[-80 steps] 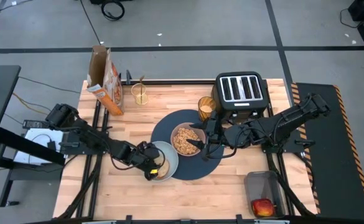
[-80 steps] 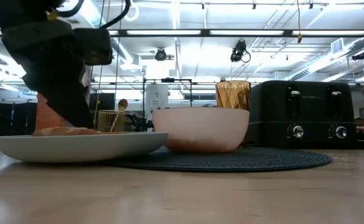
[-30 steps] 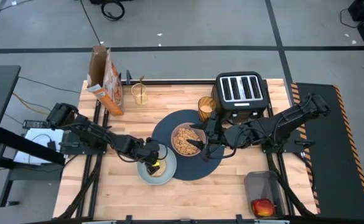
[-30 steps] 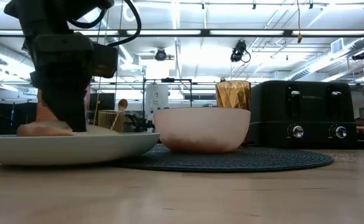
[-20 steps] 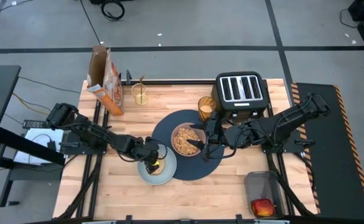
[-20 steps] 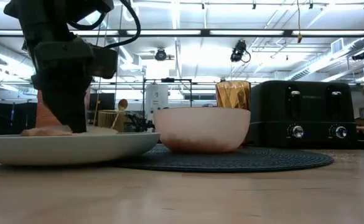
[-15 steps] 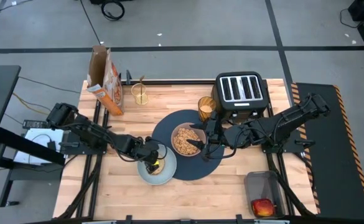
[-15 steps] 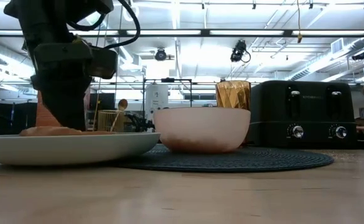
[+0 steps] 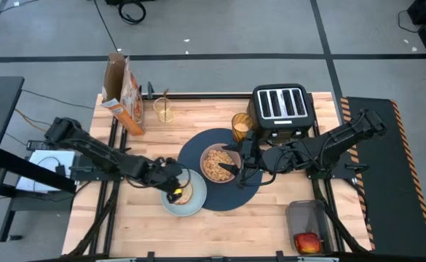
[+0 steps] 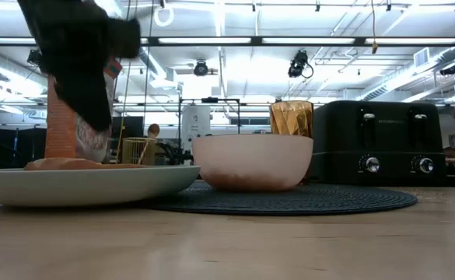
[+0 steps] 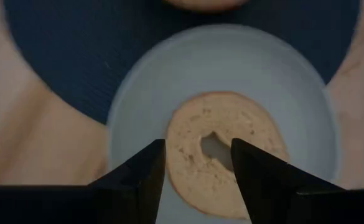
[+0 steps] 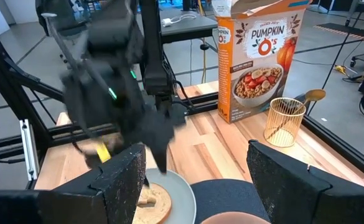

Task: Arrange a breakfast setting
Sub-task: Move the gold organizer on the top center of the table

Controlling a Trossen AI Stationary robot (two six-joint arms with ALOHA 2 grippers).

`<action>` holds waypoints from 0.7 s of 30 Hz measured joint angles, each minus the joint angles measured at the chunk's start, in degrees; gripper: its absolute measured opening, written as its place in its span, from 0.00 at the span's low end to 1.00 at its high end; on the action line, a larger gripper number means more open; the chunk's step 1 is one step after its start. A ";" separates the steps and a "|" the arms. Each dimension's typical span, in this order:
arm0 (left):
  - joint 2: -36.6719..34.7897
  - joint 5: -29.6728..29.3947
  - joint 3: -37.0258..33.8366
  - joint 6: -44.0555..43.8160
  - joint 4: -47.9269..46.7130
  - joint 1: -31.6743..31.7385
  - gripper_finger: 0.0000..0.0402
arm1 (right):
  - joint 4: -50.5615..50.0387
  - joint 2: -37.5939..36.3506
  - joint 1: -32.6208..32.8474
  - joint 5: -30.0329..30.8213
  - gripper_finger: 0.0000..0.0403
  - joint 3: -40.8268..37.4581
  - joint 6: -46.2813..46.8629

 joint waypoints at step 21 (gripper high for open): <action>-17.86 -24.33 0.98 12.07 -3.69 16.51 0.48 | -1.77 0.02 1.07 3.13 0.70 0.00 -1.72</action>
